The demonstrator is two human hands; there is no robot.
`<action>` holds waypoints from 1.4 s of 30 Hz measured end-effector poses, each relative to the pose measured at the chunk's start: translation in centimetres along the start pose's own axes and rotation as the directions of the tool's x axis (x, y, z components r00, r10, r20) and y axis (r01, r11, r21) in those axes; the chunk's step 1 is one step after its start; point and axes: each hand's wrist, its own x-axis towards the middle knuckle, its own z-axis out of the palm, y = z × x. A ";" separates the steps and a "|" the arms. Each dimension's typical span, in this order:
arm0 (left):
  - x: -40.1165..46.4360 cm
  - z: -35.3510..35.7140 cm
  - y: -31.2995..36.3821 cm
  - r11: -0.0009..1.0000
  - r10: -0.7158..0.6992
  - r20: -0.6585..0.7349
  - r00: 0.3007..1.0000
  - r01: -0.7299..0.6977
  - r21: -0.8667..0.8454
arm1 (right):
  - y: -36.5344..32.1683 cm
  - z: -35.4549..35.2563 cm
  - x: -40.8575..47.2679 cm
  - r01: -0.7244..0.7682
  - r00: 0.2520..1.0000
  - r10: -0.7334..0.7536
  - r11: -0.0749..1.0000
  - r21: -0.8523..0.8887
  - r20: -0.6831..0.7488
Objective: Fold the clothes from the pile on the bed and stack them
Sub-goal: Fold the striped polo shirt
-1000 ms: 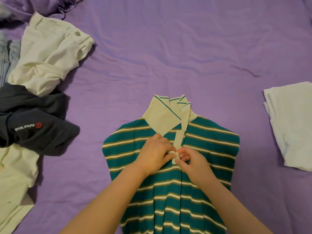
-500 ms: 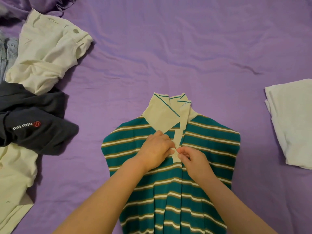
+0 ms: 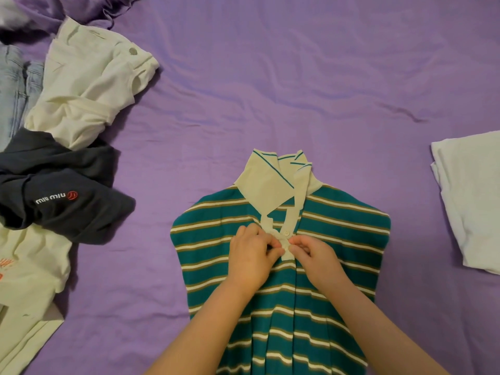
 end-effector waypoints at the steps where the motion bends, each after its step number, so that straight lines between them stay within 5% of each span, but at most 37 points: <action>1: -0.1 0.2 0.1 0.999 -0.034 0.005 0.999 0.034 -0.042 | 0.0 0.0 0.0 0.008 1.000 -0.008 1.000 0.008 -0.002; 14: 0.2 0.5 1.4 0.964 -0.243 0.040 0.969 0.246 -0.101 | 0.1 0.0 -0.2 0.035 0.999 -0.037 0.998 -0.050 -0.036; 24: 0.3 0.9 1.0 0.975 -0.186 0.013 0.983 0.186 -0.123 | 0.0 -0.1 -0.2 0.038 0.999 -0.038 0.999 -0.028 -0.013; 29: -0.5 -0.3 -0.6 0.997 -0.022 0.075 0.997 0.027 -0.067 | -0.4 -0.3 0.5 0.059 0.998 -0.061 0.984 -0.166 -0.004; 34: 1.5 -3.0 -0.7 0.977 0.212 -0.032 0.977 -0.211 0.010 | -1.0 -0.6 0.9 0.177 0.966 -0.214 0.957 -0.230 -0.144; 38: 4.4 -4.4 0.2 0.922 0.321 0.237 0.917 -0.360 0.144 | -1.5 -0.3 1.6 0.138 0.973 -0.191 0.930 -0.341 -0.127; 42: 5.8 -4.8 0.3 0.867 0.347 0.363 0.865 -0.443 0.228 | -1.7 -0.2 1.7 0.102 0.978 -0.160 0.927 -0.362 -0.135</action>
